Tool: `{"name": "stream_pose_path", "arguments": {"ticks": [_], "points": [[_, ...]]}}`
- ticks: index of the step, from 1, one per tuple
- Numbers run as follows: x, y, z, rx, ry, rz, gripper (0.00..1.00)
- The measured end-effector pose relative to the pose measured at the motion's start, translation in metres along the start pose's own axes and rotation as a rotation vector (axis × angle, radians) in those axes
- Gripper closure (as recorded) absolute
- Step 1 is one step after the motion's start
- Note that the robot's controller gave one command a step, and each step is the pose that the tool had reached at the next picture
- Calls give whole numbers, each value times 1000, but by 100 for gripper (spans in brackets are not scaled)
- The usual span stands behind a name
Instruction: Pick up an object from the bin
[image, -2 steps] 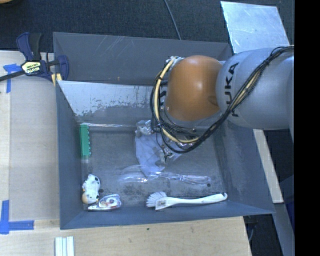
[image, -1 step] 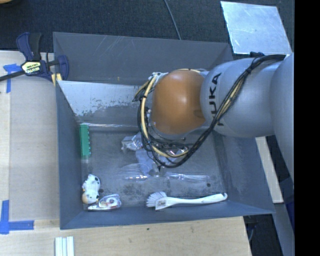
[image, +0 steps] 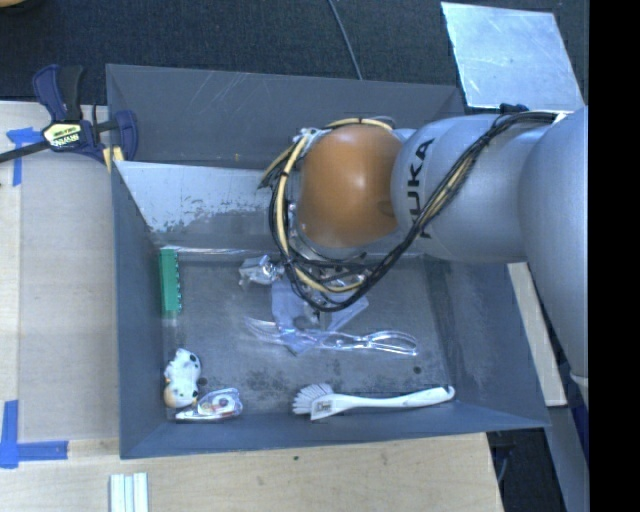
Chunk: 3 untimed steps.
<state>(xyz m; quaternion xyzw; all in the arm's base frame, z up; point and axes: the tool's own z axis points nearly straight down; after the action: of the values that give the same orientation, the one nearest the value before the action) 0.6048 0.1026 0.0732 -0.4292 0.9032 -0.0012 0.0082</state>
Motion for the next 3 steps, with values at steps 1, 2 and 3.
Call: {"name": "stream_pose_path", "arguments": {"ticks": [1,2,3], "points": [[-12,31,1,-6,3,-268,100],[-12,31,1,-6,4,-267,100],[-11,31,-11,-8,5,-265,100]]}}
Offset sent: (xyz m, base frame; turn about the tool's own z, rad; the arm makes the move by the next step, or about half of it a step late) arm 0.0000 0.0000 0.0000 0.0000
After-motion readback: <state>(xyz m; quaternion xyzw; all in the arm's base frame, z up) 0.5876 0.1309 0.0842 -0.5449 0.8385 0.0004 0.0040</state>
